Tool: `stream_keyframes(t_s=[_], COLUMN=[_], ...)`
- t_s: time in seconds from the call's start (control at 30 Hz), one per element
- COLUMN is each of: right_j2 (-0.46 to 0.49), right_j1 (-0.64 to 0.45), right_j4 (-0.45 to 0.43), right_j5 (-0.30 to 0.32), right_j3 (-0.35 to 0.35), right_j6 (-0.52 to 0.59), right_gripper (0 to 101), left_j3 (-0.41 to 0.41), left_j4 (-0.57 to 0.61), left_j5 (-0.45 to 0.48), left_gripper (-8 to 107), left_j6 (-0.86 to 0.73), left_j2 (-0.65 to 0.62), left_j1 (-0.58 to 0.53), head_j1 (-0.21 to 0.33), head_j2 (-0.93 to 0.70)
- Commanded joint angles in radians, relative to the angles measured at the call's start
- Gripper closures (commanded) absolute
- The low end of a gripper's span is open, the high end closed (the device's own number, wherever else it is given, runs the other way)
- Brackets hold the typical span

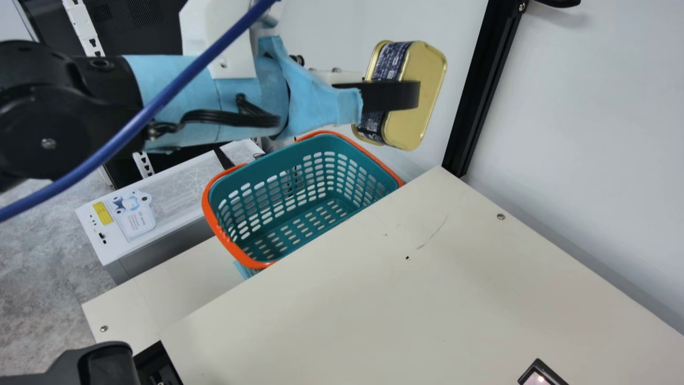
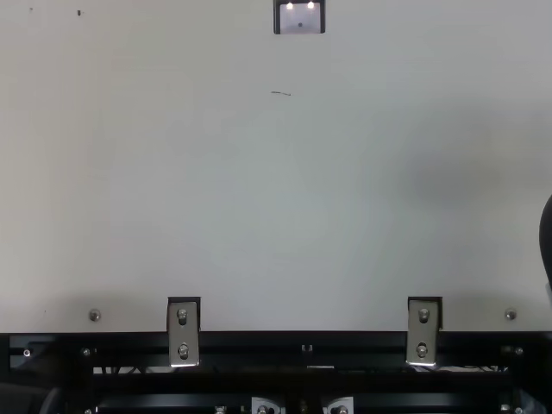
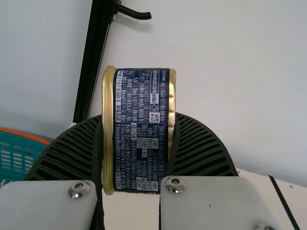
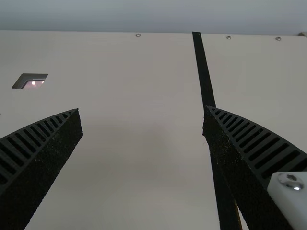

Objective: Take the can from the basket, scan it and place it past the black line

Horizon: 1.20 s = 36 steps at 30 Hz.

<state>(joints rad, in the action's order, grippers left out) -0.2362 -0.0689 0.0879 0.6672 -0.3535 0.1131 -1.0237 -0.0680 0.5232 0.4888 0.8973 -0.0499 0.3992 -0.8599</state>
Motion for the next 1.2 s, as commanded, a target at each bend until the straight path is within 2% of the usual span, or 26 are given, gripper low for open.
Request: stream_keyframes(t_s=[0.0, 0.4, 1.17], right_j2=[0.000, 0.000, 0.000], right_j1=[0.000, 0.000, 0.000], right_j4=[0.000, 0.000, 0.000], right_j5=[0.000, 0.000, 0.000], right_j3=[0.000, 0.000, 0.000], right_j6=[0.000, 0.000, 0.000], right_gripper=[0, 0, 0], left_j3=[-0.005, -0.045, -0.110], left_j4=[-0.031, -0.209, -0.550], left_j5=[0.006, 0.065, 0.271], left_gripper=[89, 89, 89], left_j6=[0.052, 0.275, 0.825], left_j2=[0.001, 0.016, 0.112], left_j1=[-0.019, -0.174, -0.603], head_j1=[0.037, 0.037, 0.037], head_j2=[-0.037, -0.037, -0.037])
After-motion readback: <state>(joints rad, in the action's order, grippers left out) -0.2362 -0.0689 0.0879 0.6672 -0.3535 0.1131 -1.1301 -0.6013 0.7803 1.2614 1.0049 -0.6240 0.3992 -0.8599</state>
